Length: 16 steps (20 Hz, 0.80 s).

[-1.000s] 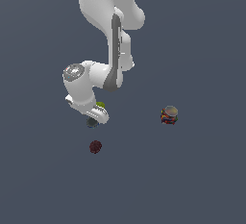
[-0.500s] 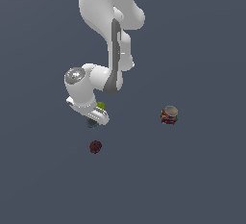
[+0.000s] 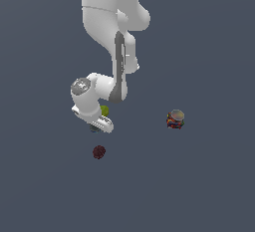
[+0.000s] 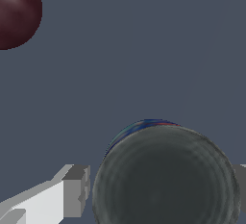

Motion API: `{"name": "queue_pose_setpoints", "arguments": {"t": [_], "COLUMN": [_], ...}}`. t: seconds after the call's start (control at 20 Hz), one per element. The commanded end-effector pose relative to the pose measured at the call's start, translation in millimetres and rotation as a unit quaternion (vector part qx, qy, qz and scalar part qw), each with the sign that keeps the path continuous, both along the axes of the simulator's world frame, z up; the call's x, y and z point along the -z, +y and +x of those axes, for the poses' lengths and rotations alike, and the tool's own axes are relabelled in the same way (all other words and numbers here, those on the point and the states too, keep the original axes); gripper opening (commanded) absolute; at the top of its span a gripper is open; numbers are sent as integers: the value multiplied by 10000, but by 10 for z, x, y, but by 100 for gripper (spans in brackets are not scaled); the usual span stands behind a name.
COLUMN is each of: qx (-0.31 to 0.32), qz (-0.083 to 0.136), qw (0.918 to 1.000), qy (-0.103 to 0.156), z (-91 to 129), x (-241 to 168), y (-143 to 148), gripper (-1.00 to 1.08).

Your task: Pick up a designated object from a clutter of objects.

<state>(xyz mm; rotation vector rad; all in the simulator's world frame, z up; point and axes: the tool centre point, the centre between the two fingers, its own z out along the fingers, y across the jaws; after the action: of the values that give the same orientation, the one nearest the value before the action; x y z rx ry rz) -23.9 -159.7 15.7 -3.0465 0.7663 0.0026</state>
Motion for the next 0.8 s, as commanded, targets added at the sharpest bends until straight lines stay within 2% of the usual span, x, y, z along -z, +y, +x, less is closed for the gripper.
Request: {"name": "queue_pose_setpoints", "arguments": {"t": [0.0,0.05,0.75], "qx": [0,0,1], "qz": [-1,-1,0], "qw": [10000,10000,10000], "qy": [-6,-6,-10], "z": [6,6,16], "x": [23,23,-29], "y": [-1,-1,29], "gripper": [100,-100,-100]}}
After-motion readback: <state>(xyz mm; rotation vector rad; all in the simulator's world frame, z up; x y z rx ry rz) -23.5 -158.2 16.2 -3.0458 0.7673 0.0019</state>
